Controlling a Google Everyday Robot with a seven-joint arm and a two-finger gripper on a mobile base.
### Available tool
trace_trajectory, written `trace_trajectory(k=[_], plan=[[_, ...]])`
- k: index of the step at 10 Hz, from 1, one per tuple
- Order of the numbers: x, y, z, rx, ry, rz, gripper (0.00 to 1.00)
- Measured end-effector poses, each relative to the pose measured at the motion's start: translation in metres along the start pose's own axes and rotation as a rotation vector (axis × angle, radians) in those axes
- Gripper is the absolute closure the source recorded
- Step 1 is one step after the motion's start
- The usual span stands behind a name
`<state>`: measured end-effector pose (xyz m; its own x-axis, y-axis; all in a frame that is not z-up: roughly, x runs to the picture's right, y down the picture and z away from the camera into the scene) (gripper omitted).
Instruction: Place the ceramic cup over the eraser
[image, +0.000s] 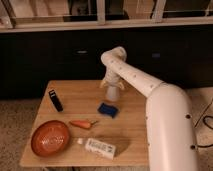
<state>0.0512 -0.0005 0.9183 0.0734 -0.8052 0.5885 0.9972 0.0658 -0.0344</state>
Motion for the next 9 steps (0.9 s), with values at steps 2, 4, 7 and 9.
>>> trace_trajectory(k=[2, 4, 7, 9], plan=[[0.003, 0.0, 0.002, 0.007, -0.018, 0.018, 0.2], [0.006, 0.004, 0.009, 0.019, -0.046, 0.039, 0.2], [0.007, 0.008, 0.017, 0.029, -0.069, 0.057, 0.2], [0.007, 0.009, 0.019, 0.031, -0.074, 0.059, 0.2]])
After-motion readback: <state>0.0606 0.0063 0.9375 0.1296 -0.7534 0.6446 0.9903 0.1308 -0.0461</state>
